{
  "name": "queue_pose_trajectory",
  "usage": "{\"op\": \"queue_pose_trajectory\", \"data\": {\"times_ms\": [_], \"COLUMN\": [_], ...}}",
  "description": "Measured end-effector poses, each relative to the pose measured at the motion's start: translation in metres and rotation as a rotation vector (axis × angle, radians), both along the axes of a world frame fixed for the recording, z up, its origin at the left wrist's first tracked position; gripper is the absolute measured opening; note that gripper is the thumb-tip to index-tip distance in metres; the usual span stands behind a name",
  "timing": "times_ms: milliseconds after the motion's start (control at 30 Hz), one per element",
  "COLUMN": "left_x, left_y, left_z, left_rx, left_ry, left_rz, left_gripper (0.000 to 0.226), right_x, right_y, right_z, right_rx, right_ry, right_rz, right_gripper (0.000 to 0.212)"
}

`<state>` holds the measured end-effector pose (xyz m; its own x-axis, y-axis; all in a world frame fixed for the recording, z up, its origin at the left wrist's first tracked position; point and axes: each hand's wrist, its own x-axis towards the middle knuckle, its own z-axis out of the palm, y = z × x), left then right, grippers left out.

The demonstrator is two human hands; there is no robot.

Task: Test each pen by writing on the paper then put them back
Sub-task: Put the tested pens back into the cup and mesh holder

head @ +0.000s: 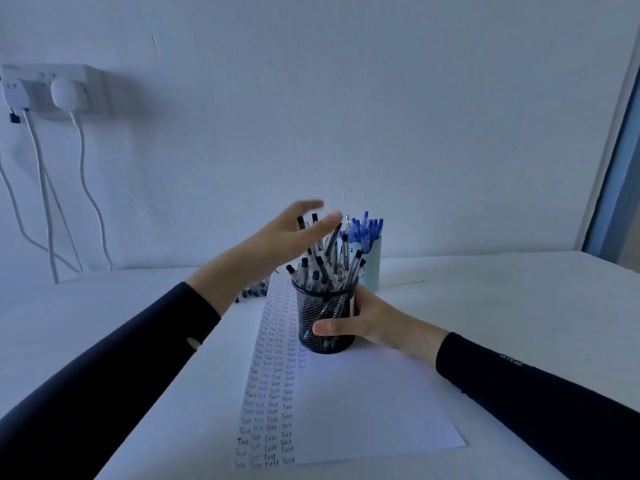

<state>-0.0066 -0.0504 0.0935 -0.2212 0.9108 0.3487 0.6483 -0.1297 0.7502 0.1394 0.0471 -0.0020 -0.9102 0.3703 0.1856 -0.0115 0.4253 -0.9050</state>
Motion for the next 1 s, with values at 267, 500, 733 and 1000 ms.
{"op": "queue_pose_trajectory", "data": {"times_ms": [267,500,733,1000], "left_x": [0.007,0.014,-0.005,-0.120], "left_y": [0.010,0.019,0.011,0.017], "left_z": [0.005,0.002,0.034,-0.045], "left_rx": [-0.067,-0.395,-0.200,-0.804], "left_ry": [0.325,0.242,0.286,0.290], "left_rz": [-0.109,-0.003,0.011,0.575], "left_gripper": [0.047,0.052,0.054,0.086], "right_x": [0.000,-0.001,0.002,-0.001], "right_y": [0.001,0.001,0.001,0.004], "right_z": [0.000,-0.001,0.000,-0.005], "right_rx": [-0.005,-0.008,0.001,0.000], "right_ry": [-0.011,-0.004,-0.017,-0.017], "right_rz": [0.020,0.008,0.006,-0.027], "right_gripper": [0.060,0.067,0.064,0.072]}}
